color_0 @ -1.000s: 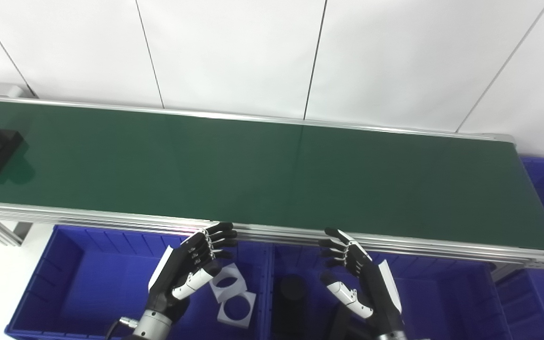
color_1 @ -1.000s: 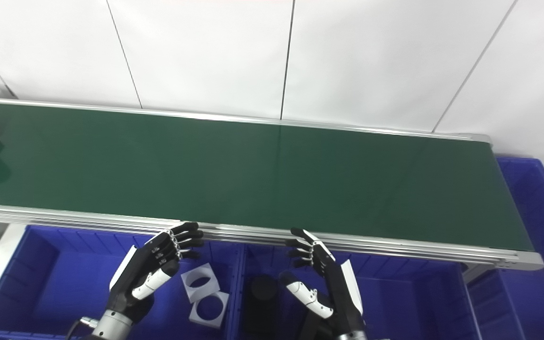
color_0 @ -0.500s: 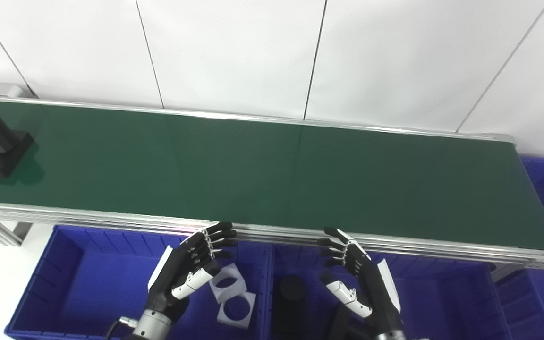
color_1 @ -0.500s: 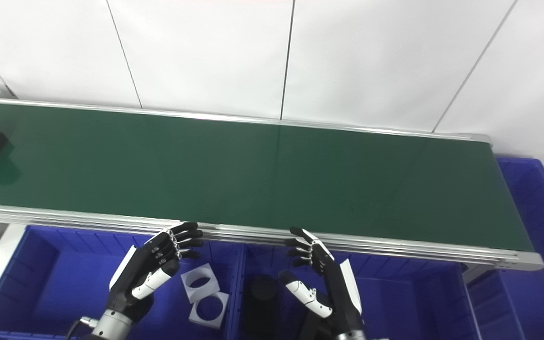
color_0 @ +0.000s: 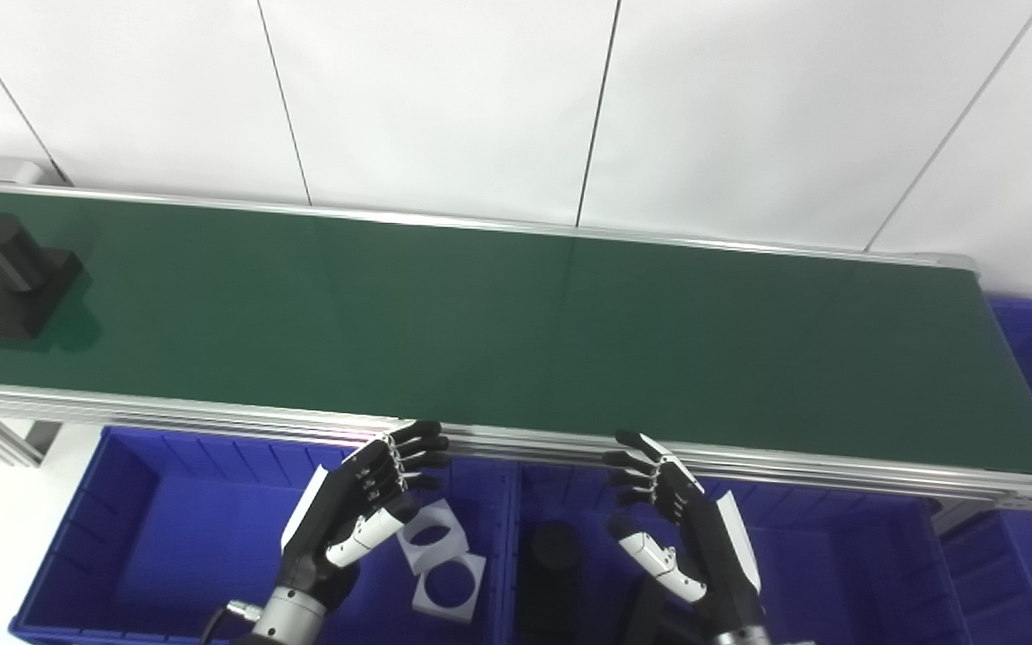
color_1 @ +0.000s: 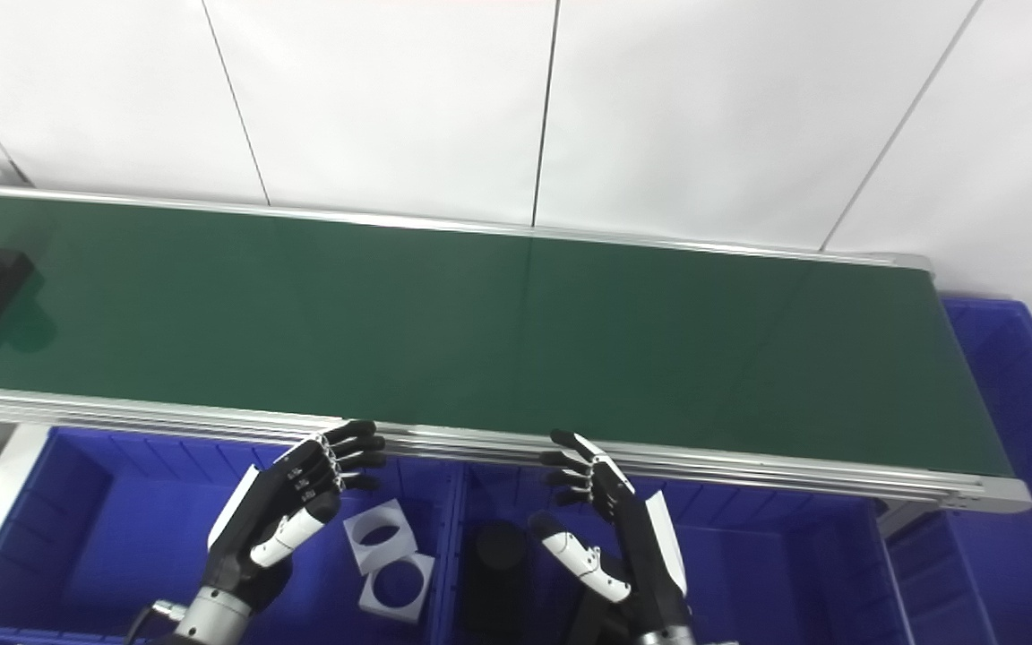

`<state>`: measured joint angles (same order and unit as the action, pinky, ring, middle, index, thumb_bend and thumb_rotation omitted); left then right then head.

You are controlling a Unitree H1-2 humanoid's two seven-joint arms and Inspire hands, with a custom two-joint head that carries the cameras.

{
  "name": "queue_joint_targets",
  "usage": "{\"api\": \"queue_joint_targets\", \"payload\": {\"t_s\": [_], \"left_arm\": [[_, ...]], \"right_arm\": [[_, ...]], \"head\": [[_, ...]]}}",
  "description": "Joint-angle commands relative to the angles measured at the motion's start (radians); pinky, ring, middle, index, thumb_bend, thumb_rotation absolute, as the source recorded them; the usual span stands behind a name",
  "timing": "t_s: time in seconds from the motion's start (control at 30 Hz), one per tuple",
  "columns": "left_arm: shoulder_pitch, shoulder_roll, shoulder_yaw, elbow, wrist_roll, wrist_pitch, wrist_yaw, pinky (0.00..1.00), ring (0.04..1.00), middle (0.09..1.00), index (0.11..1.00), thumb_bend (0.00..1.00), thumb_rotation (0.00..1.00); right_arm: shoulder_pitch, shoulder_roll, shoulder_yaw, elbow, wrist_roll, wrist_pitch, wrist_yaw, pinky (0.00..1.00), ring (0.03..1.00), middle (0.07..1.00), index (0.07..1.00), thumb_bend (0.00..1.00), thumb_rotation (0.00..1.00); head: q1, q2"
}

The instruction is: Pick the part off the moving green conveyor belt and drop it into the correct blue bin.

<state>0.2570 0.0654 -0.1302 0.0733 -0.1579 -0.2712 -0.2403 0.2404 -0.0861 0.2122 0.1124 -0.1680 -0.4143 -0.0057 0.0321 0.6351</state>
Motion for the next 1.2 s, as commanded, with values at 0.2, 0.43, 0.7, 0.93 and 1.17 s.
{"api": "queue_joint_targets", "payload": {"t_s": [0.2,0.43,0.7,0.93,1.17], "left_arm": [[-0.025,-0.012,-0.003,0.018,0.011,-0.047,-0.005,0.63,0.723,0.747,0.753,0.95,0.59],[-0.05,-0.035,-0.013,0.084,0.037,-0.089,0.003,0.63,0.719,0.744,0.748,0.94,0.58],[-0.087,-0.067,-0.015,0.189,0.078,-0.174,0.015,0.63,0.711,0.736,0.741,0.88,0.56],[-0.127,-0.094,-0.013,0.267,0.088,-0.197,0.015,0.62,0.705,0.735,0.736,0.88,0.49],[-0.163,-0.114,-0.016,0.317,0.103,-0.197,0.024,0.61,0.689,0.723,0.728,0.85,0.44]], "right_arm": [[-0.021,-0.014,0.0,0.012,0.023,-0.055,-0.005,0.61,0.691,0.759,0.835,0.58,0.64],[-0.042,-0.043,0.003,0.048,0.041,-0.055,-0.015,0.61,0.688,0.76,0.836,0.57,0.65],[-0.067,-0.069,0.002,0.096,0.077,-0.056,-0.012,0.62,0.696,0.771,0.847,0.53,0.65],[-0.099,-0.082,-0.014,0.161,0.106,-0.056,-0.006,0.61,0.7,0.767,0.85,0.53,0.66],[-0.126,-0.095,-0.035,0.2,0.13,-0.056,0.014,0.62,0.707,0.771,0.856,0.53,0.66]], "head": [[0.061,-0.037],[0.163,-0.091],[0.243,-0.16],[0.337,-0.233],[0.426,-0.279]]}}
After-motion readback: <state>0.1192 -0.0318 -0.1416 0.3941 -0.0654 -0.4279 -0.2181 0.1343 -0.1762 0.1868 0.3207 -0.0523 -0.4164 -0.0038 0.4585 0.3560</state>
